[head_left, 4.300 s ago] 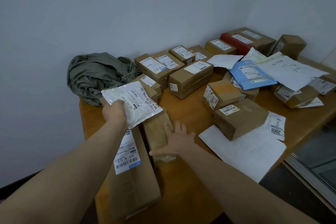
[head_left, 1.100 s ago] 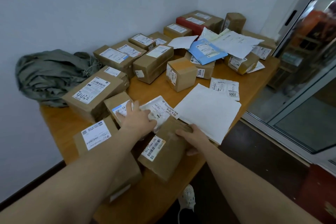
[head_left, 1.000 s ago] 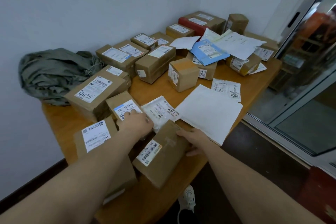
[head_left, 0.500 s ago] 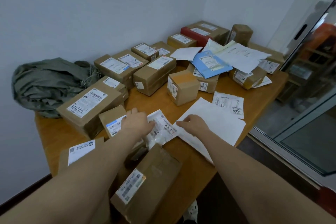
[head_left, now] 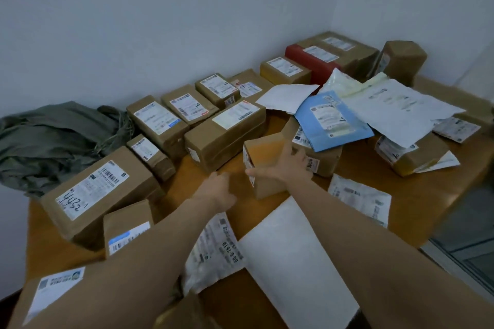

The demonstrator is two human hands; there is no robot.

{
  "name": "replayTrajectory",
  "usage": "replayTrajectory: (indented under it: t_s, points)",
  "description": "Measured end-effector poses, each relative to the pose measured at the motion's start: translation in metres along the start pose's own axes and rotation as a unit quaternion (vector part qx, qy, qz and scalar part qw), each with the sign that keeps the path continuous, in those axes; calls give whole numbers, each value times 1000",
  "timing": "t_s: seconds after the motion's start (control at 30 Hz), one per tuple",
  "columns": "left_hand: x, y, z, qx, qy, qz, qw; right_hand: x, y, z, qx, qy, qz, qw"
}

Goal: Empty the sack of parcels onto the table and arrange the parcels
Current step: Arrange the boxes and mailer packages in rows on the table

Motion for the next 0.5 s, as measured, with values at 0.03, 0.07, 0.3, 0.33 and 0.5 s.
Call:
replayTrajectory:
  t_s: [0.03,0.07,0.3,0.33,0.5]
  points:
    - [-1,1,-6,-8,-4,5,1000,1,-4,-5,-9,-16,26,999]
    - [-1,1,-11,-18,-4,13,1000,2,-7,-10,-23,-23,45,998]
    - [-40,-20,-25,-186,203,55,960,21,-8,-23,-18,-262,-205,943]
    - [-47,-23,-27,-194,214,53,956,24,-3,-19,14,-315,-227,921]
    - [-60,-34,-58,-168,147,38,974,31,16,-18,104,-418,-260,864]
Point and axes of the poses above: each hand's wrist, its own z-axis away from the middle knuckle, its own x-axis out of the palm, y = z × x, the point moved 5 cm from there along -z, towards the middle knuckle, and after that the axes turned 12 degrees about -z, right-handed, at the moved point
